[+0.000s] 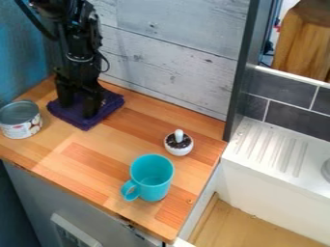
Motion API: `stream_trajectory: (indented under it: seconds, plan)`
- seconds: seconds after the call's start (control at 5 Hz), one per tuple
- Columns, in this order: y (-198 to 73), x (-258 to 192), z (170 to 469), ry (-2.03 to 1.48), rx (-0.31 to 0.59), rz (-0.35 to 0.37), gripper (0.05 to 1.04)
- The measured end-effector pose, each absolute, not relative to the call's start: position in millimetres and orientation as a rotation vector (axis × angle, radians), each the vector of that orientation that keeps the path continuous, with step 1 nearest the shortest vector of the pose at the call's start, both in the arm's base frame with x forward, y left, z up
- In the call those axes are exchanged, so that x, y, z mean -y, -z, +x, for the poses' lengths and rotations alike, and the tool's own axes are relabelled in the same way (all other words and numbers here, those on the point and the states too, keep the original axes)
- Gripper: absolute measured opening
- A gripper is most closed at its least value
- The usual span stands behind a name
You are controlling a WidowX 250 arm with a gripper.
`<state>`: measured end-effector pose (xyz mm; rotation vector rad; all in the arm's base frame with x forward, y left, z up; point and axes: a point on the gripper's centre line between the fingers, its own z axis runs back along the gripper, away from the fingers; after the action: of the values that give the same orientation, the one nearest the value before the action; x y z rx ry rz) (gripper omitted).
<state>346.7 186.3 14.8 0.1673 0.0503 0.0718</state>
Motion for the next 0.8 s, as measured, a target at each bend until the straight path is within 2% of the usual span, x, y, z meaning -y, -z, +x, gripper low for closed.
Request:
stream_trajectory:
  seconds: [0.2, 0.4, 0.6, 0.8]
  plan:
    - [-21, -181, 341, -0.066, -0.037, 0.154, 1.001]
    - [-66, -164, 343, -0.048, 0.087, 0.136, 1.001]
    - [-88, -115, 348, 0.07, 0.164, 0.16, 1.001]
    - [-96, -65, 348, 0.178, 0.171, 0.121, 1.001]
